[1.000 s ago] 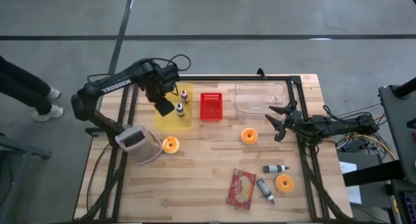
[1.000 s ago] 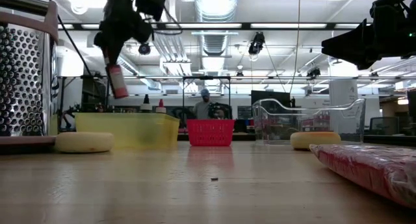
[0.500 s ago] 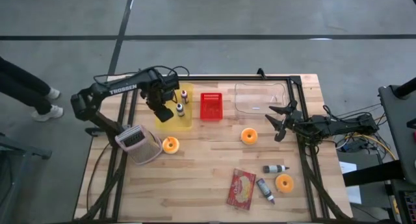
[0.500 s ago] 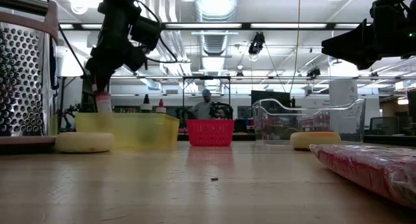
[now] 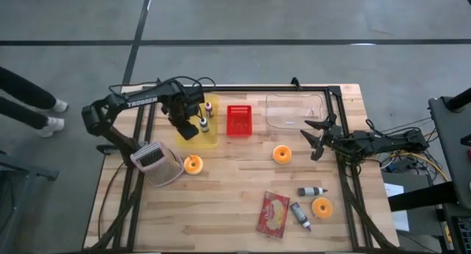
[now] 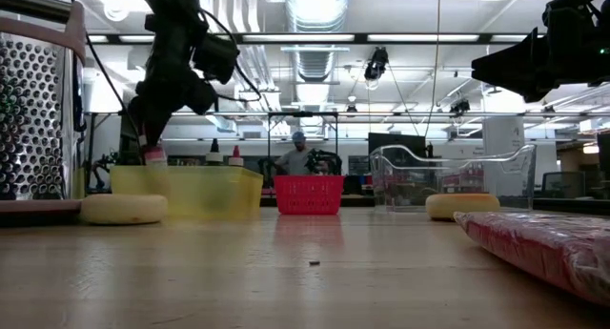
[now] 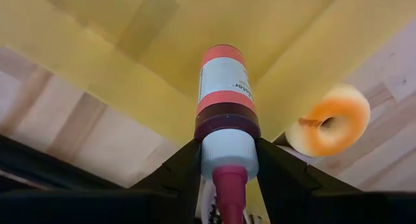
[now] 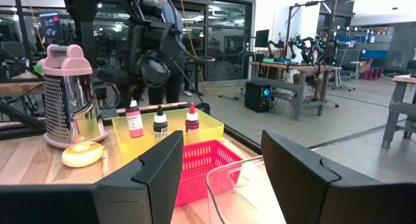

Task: Pick & Place Food Item
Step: Put the pink food coloring bottle into the yellow bin, then put the black food coloring bottle into the yellow bin

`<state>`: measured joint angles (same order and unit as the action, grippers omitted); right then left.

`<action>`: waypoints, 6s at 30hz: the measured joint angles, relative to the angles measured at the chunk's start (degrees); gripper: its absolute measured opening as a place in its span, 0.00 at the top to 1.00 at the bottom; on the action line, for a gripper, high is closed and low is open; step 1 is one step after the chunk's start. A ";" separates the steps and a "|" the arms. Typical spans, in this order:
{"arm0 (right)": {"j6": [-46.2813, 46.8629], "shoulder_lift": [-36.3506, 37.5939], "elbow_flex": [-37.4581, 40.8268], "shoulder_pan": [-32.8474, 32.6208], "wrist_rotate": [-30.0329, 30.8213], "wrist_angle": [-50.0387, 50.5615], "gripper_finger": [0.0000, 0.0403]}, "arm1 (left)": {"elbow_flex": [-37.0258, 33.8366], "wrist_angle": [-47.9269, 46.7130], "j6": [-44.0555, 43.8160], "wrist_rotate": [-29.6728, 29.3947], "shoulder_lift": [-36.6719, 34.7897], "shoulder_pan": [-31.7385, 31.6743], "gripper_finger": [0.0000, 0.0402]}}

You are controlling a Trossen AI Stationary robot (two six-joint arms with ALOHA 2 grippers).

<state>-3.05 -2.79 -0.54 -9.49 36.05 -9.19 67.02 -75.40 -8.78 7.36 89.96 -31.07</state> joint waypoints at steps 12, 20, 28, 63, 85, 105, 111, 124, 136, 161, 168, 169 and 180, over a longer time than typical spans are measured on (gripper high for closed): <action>0.00 0.00 0.01 -0.01 0.01 0.00 0.50 | 0.57 -2.16 2.38 3.82 6.10 -0.18 0.66; 0.00 0.00 0.01 0.00 0.01 -0.02 0.50 | 1.62 -1.78 1.49 3.82 6.09 -1.18 0.59; 0.00 0.00 0.01 -0.01 0.01 0.00 0.50 | 1.60 -1.09 1.25 4.30 6.09 -1.18 0.51; 0.00 0.02 0.01 0.01 -0.01 0.00 0.50 | 15.77 7.41 9.36 1.57 2.54 -1.00 0.49; 0.00 0.00 -0.01 -0.01 -0.02 0.00 0.50 | 10.07 23.09 22.46 1.48 -15.83 1.20 0.49; 0.00 0.00 0.01 0.01 -0.02 0.00 0.50 | -27.65 63.37 23.06 3.77 -52.25 1.40 0.49; 0.00 0.00 0.01 0.01 -0.02 0.00 0.50 | -31.08 69.30 21.64 -1.43 -55.76 1.36 0.49; 0.00 0.00 -0.01 0.01 -0.02 0.00 0.50 | -31.10 69.41 26.14 -1.43 -55.97 1.36 0.49; 0.00 0.00 -0.01 0.01 -0.02 0.00 0.50 | -31.69 69.20 26.16 -1.43 -55.79 1.36 0.49; -10.22 0.00 0.01 0.01 0.13 0.01 0.50 | -31.69 69.21 26.16 -1.43 -55.79 1.36 0.48; -1.33 -0.02 0.01 0.01 -0.01 -0.43 0.50 | -31.69 69.21 26.16 -1.43 -55.79 1.36 0.49; -0.42 -0.05 0.01 0.09 0.57 -1.54 0.50 | -31.69 69.22 26.14 -1.43 -55.79 1.36 0.49; 1.16 -0.09 -0.02 0.14 3.90 -3.43 0.50 | -31.70 69.18 26.16 -1.43 -55.79 1.36 0.49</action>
<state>-1.89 -2.87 -0.56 -9.34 39.94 -12.62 35.32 -6.22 17.39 5.93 34.17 -29.71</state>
